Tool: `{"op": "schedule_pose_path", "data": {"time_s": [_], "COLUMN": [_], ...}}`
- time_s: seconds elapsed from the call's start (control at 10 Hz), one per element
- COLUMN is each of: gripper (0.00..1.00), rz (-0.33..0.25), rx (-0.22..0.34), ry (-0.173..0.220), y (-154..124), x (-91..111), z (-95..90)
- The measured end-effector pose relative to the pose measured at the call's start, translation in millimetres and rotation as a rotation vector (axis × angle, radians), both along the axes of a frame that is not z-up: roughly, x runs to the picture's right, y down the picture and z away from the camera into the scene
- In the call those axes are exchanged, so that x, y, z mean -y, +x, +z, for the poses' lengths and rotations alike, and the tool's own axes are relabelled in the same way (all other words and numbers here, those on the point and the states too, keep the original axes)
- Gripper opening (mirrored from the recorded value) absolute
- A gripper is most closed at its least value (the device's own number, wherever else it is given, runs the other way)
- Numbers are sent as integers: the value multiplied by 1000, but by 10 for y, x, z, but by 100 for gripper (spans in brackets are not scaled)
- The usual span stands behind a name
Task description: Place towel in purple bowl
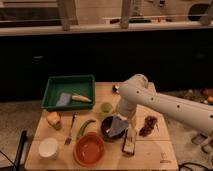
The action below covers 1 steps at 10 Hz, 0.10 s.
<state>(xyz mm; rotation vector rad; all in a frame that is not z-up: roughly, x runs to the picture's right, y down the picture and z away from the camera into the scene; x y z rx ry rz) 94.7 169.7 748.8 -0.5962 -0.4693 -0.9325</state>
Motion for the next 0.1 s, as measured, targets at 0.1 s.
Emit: {"op": "schedule_pose_path", "data": {"time_s": [0.1], "gripper": [80], "rz": [0], "rx": [0], "ry": [0], "y": [1], "x": [0], "z": [0]}}
